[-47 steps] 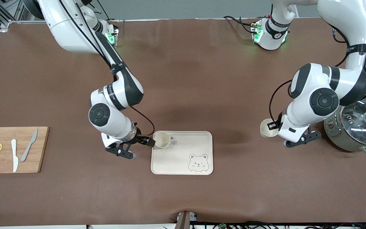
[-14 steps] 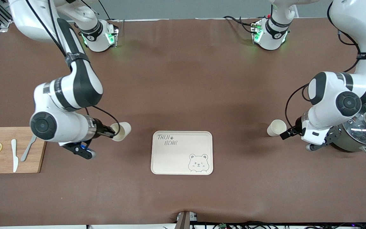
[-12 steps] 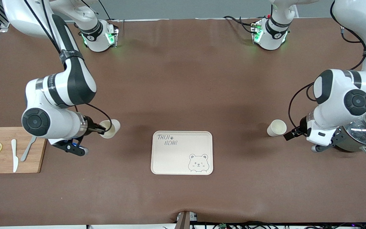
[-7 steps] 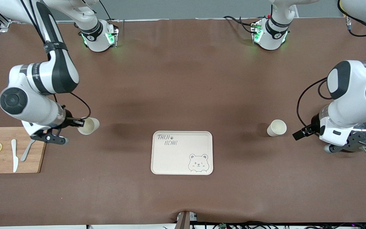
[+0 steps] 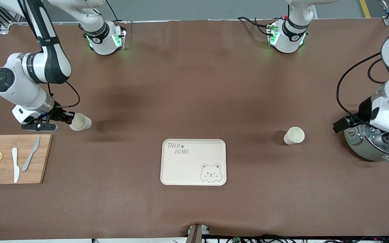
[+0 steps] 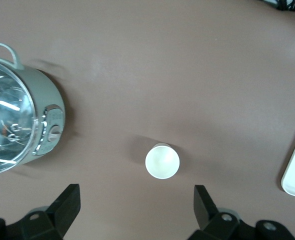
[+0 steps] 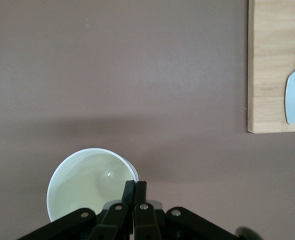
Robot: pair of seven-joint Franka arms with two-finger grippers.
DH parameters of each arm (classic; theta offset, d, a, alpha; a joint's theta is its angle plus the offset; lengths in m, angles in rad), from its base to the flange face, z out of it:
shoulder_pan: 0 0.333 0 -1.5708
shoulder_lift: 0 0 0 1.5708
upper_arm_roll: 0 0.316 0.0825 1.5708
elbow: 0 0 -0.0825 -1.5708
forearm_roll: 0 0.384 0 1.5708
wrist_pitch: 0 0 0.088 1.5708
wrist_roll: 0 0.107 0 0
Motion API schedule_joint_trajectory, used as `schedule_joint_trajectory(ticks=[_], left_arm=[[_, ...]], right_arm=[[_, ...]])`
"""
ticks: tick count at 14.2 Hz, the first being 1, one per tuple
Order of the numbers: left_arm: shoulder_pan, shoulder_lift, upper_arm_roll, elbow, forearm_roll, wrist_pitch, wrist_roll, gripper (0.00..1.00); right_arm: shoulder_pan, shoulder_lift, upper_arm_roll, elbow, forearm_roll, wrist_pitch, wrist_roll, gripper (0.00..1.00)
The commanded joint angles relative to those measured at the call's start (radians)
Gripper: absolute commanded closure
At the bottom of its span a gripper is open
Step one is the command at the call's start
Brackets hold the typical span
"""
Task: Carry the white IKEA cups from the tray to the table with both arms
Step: 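Set the cup down with the right gripper while the left gripper withdraws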
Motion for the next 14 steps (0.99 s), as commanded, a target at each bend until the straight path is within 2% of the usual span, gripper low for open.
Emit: schedule_joint_trajectory(ticks=[1, 4, 10, 11, 12, 13, 14], left_arm=[[0.014, -0.013, 0.0, 0.059, -0.006, -0.064, 0.055, 0.0], [0.036, -0.039, 0.001, 0.075, -0.006, -0.068, 0.174, 0.0], [0.024, -0.167, 0.026, 0.023, -0.008, -0.137, 0.256, 0.0], [0.022, -0.192, 0.027, 0.006, -0.012, -0.147, 0.264, 0.0], [0.016, -0.215, 0.027, -0.011, -0.015, -0.159, 0.271, 0.0], [-0.007, -0.237, 0.046, -0.029, -0.022, -0.173, 0.273, 0.0], [-0.043, -0.258, 0.085, -0.051, -0.025, -0.179, 0.273, 0.0]], right_arm=[[-0.066, -0.039, 0.021, -0.139, -0.02, 0.144, -0.079, 1.0], [-0.086, -0.027, 0.019, -0.237, -0.02, 0.323, -0.087, 1.0], [-0.089, 0.028, 0.019, -0.25, -0.02, 0.402, -0.088, 1.0], [-0.088, 0.03, 0.019, -0.25, -0.02, 0.402, -0.088, 0.94], [-0.088, 0.036, 0.019, -0.248, -0.02, 0.4, -0.088, 0.8], [-0.088, 0.036, 0.019, -0.248, -0.02, 0.4, -0.088, 0.56], [-0.088, 0.035, 0.019, -0.246, -0.02, 0.396, -0.088, 0.36]])
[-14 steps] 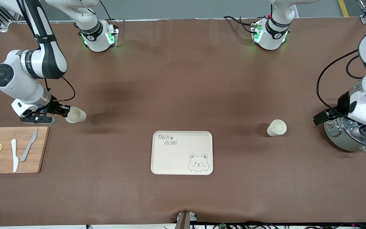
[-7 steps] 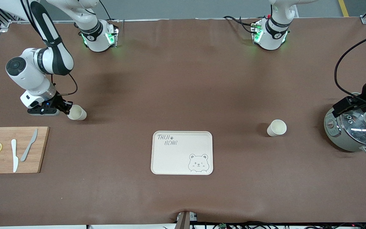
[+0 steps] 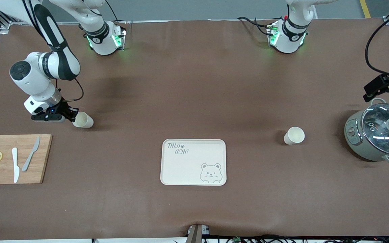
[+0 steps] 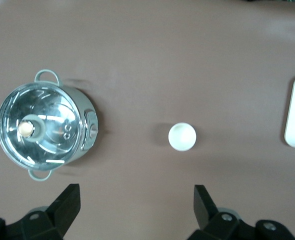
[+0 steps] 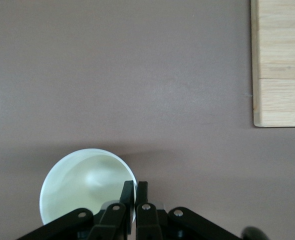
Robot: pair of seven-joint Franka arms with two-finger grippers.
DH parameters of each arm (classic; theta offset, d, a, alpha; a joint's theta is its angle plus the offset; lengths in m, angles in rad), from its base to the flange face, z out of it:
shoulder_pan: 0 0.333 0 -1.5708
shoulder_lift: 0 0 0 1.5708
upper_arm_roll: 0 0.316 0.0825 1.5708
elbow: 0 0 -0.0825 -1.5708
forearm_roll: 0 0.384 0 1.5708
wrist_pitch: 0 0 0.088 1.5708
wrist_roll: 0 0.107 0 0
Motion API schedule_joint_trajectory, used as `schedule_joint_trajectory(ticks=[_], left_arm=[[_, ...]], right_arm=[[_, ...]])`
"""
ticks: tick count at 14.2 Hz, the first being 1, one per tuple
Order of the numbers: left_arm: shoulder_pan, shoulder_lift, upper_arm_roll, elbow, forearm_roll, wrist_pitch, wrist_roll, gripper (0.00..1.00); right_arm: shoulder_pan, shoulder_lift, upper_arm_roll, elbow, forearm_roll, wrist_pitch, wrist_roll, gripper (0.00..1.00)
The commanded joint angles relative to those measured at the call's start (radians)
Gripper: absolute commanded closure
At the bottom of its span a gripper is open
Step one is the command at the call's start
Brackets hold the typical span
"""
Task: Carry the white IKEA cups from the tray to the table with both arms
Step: 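Set the cup down with the right gripper while the left gripper withdraws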
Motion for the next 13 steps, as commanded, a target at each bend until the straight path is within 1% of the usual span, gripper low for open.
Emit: schedule_joint_trajectory(ticks=[1, 4, 5, 6, 8, 10, 11, 12, 13], left_arm=[[-0.079, -0.091, 0.08, -0.096, -0.03, -0.009, 0.02, 0.0], [-0.08, -0.129, 0.083, -0.136, -0.076, -0.03, 0.018, 0.0], [-0.085, -0.133, 0.083, -0.142, -0.076, -0.033, 0.018, 0.0], [-0.094, -0.146, 0.082, -0.149, -0.076, -0.038, 0.009, 0.0], [-0.102, -0.151, 0.076, -0.148, -0.076, -0.049, -0.002, 0.0], [-0.102, -0.151, 0.068, -0.146, -0.076, -0.059, -0.003, 0.0], [-0.097, -0.151, 0.068, -0.145, -0.076, -0.059, -0.002, 0.0], [-0.097, -0.149, 0.068, -0.145, -0.076, -0.059, -0.002, 0.0], [-0.097, -0.149, 0.068, -0.143, -0.076, -0.059, 0.0, 0.0]], right_arm=[[-0.023, 0.003, 0.017, -0.01, -0.017, 0.014, -0.008, 0.01], [-0.023, 0.0, 0.018, 0.008, -0.017, -0.004, -0.017, 0.0], [-0.023, -0.002, 0.018, 0.022, -0.017, -0.055, -0.014, 0.0], [-0.022, -0.006, 0.02, 0.062, -0.017, -0.16, -0.015, 0.0], [-0.019, -0.013, 0.023, 0.198, -0.017, -0.458, -0.015, 0.0], [-0.017, 0.0, 0.021, 0.362, -0.017, -0.691, -0.015, 0.0], [-0.013, 0.01, 0.023, 0.431, -0.016, -0.76, -0.015, 0.0], [-0.007, 0.029, 0.023, 0.486, -0.016, -0.79, -0.014, 0.0], [-0.002, 0.05, 0.023, 0.542, -0.014, -0.79, -0.008, 0.0]])
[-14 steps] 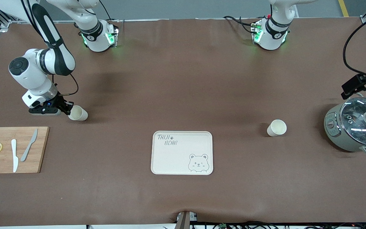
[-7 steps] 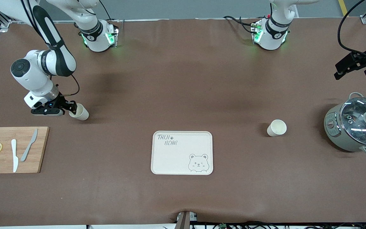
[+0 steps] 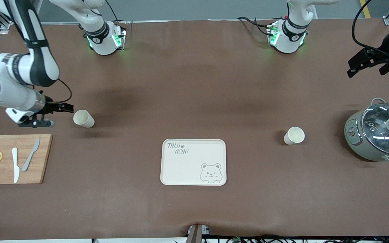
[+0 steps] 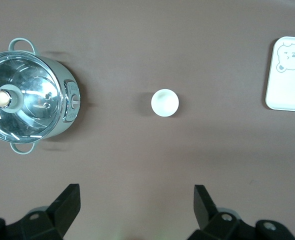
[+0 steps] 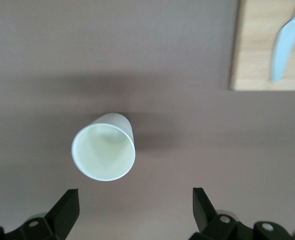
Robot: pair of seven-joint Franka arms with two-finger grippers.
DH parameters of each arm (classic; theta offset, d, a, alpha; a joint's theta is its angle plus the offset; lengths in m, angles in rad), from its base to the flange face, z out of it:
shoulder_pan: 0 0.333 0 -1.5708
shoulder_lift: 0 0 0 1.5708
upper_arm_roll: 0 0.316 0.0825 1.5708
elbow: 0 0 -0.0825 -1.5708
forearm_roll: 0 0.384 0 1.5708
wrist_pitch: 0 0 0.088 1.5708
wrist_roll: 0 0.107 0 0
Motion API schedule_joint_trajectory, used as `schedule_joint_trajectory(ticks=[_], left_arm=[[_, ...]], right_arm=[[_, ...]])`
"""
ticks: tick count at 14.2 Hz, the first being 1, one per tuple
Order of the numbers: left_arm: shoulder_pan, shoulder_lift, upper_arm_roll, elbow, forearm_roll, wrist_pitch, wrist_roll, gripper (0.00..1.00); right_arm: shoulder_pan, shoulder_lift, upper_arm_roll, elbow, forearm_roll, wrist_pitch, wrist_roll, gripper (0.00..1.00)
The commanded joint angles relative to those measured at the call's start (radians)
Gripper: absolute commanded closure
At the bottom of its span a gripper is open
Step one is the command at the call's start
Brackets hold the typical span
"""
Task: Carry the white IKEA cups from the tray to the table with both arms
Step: 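Open the right gripper and raise it away from the cup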
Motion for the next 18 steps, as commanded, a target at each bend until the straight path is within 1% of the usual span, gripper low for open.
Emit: schedule_joint_trajectory(ticks=[1, 4, 6, 8, 10, 12, 13, 14, 16, 18], left_arm=[[-0.002, -0.019, -0.001, -0.011, -0.01, -0.009, 0.005, 0.0], [0.003, -0.018, -0.001, -0.006, -0.01, -0.01, 0.018, 0.0], [0.003, -0.016, -0.001, -0.005, -0.01, -0.015, 0.018, 0.0], [0.003, -0.018, -0.001, -0.006, -0.015, -0.016, 0.01, 0.0], [0.0, -0.012, -0.003, -0.008, -0.016, -0.016, 0.001, 0.0], [0.0, -0.006, -0.003, -0.008, -0.016, -0.016, 0.001, 0.0], [0.0, -0.006, -0.003, -0.006, -0.016, -0.016, 0.001, 0.0], [-0.002, -0.006, -0.003, -0.005, -0.016, -0.016, -0.001, 0.0], [0.003, -0.007, -0.001, 0.001, -0.019, -0.016, -0.001, 0.0], [0.003, -0.007, -0.001, 0.003, -0.029, -0.016, -0.001, 0.0]], right_arm=[[-0.001, 0.078, 0.012, 0.169, -0.012, -0.039, 0.001, 0.0], [0.037, 0.156, 0.014, 0.37, -0.008, -0.044, 0.0, 0.0], [0.06, 0.182, 0.014, 0.468, -0.006, -0.048, 0.002, 0.0], [0.105, 0.184, 0.012, 0.52, -0.006, -0.121, 0.01, 0.0], [0.134, 0.179, 0.011, 0.576, -0.008, -0.2, 0.069, 0.0], [0.136, 0.174, 0.012, 0.671, -0.006, -0.334, 0.149, 0.0], [0.137, 0.162, 0.012, 0.686, -0.008, -0.394, 0.184, 0.0], [0.131, 0.129, 0.012, 0.683, -0.006, -0.419, 0.198, 0.0], [0.133, 0.057, 0.012, 0.653, -0.004, -0.46, 0.192, 0.0], [0.124, -0.002, 0.009, 0.619, -0.001, -0.468, 0.198, 0.0]])
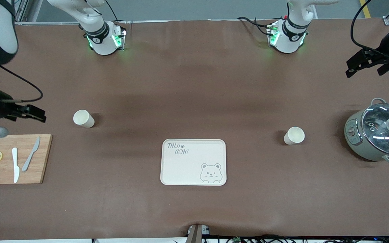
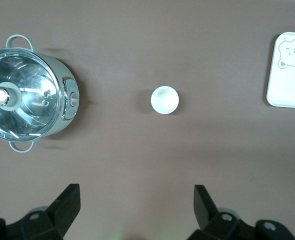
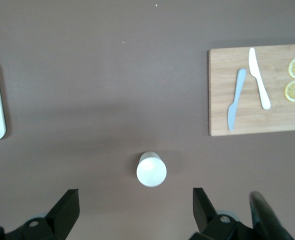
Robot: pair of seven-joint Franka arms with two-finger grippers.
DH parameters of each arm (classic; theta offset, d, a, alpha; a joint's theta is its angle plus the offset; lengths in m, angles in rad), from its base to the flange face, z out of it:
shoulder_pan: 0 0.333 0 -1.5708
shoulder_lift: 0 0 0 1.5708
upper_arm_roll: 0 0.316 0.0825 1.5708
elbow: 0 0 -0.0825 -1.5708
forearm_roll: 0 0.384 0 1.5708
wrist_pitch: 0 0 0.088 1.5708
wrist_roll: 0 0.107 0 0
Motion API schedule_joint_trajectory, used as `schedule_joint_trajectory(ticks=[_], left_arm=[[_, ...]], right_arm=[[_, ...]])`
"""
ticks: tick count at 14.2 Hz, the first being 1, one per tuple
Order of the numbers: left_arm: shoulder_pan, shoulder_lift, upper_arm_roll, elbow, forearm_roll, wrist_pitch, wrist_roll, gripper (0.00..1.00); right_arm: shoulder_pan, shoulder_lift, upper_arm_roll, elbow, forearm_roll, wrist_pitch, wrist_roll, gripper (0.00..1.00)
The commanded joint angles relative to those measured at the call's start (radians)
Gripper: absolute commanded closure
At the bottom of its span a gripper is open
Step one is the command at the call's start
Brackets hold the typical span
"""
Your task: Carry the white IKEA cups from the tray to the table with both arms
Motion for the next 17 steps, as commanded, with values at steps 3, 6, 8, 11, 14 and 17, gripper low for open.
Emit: schedule_joint_trajectory(ticks=[3, 6, 8, 11, 14, 17], left_arm=[[0.004, -0.011, 0.001, 0.009, -0.027, -0.012, -0.003, 0.0], [0.004, -0.011, 0.001, 0.01, -0.025, -0.021, 0.002, 0.0], [0.004, -0.01, 0.002, 0.015, -0.025, -0.029, 0.014, 0.0], [0.006, -0.01, 0.004, 0.016, -0.025, -0.032, 0.013, 0.0], [0.0, -0.016, 0.001, 0.016, -0.025, -0.055, -0.007, 0.0], [-0.002, -0.017, -0.007, 0.019, -0.024, -0.069, -0.003, 0.0]], right_arm=[[-0.056, -0.134, -0.001, -0.071, 0.107, -0.046, 0.013, 0.0], [-0.047, -0.177, 0.002, -0.139, 0.106, 0.006, 0.012, 0.0], [-0.049, -0.277, 0.002, -0.292, 0.104, 0.098, 0.012, 0.0], [-0.044, -0.277, 0.003, -0.27, 0.097, 0.102, 0.01, 0.0], [-0.053, -0.208, 0.003, -0.168, 0.041, 0.02, 0.009, 0.0], [-0.055, -0.203, 0.0, -0.165, 0.034, 0.019, 0.01, 0.0]])
